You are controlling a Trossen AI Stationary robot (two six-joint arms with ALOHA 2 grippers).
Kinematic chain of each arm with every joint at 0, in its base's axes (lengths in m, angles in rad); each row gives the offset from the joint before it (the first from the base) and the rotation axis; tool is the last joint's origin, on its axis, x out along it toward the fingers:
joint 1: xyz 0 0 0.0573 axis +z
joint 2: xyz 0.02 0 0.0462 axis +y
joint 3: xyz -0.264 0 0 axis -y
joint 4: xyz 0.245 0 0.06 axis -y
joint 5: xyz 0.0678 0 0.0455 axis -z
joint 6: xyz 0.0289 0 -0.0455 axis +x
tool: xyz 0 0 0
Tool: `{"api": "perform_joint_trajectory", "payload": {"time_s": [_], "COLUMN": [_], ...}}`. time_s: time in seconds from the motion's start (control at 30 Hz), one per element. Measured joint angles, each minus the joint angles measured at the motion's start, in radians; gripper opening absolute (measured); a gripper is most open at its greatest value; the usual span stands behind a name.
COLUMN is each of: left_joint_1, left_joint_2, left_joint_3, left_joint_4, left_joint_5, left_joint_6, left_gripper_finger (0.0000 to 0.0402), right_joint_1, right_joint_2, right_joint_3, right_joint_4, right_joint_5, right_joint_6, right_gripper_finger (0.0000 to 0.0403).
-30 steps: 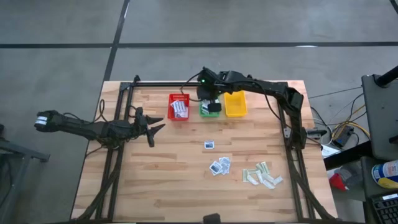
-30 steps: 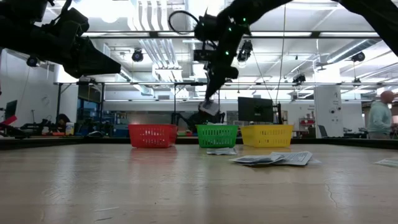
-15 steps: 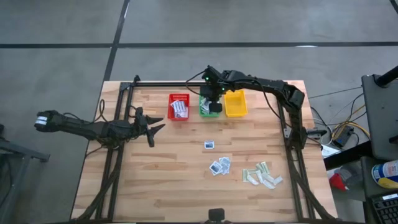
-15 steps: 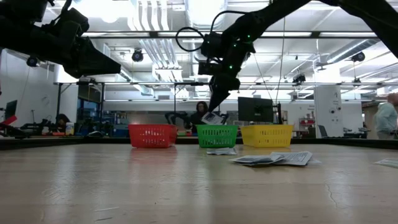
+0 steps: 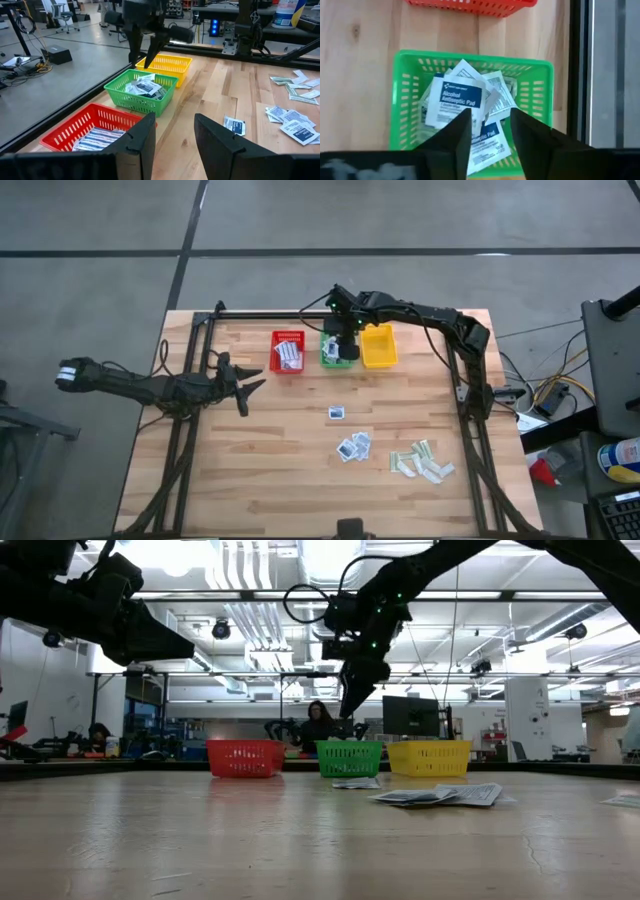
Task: Pick & Place First Aid Supplies
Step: Put the alcohol pad into the green basket
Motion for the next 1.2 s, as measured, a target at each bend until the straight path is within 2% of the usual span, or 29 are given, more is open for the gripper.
{"api": "perform_joint_trajectory", "payload": {"time_s": [0.1,0.3,0.37,0.57,0.77,0.97,1.2], "left_joint_1": [0.000,0.000,0.000,0.000,-0.001,-0.001,-0.001], "left_joint_2": [0.000,0.000,0.000,0.000,0.000,0.000,0.000], "left_joint_3": [0.000,0.000,0.000,0.000,0.000,0.000,0.000], "left_joint_4": [0.000,0.000,0.000,0.000,0.000,0.000,-0.001], "left_joint_5": [0.000,0.000,0.000,0.000,0.003,0.010,0.011], "left_joint_6": [-0.004,-0.004,-0.004,-0.004,-0.027,-0.028,-0.028], "left_gripper_finger": [0.0133,0.0133,0.0133,0.0133,0.0133,0.0133,0.0133], "right_joint_1": [0.018,0.091,0.132,0.263,0.302,0.305,0.321], "right_joint_2": [-0.020,-0.078,-0.091,-0.060,-0.001,0.029,0.085], "right_joint_3": [0.042,0.076,0.066,0.010,-0.039,-0.072,-0.114], "right_joint_4": [-0.096,-0.293,-0.319,-0.221,-0.129,-0.125,-0.117], "right_joint_5": [-0.099,-0.439,-0.483,-0.446,-0.274,-0.266,-0.263], "right_joint_6": [0.013,0.009,-0.014,-0.053,-0.023,0.014,0.021], "right_gripper_finger": [0.0149,0.0151,0.0148,0.0133,0.0118,0.0111,0.0130]}}
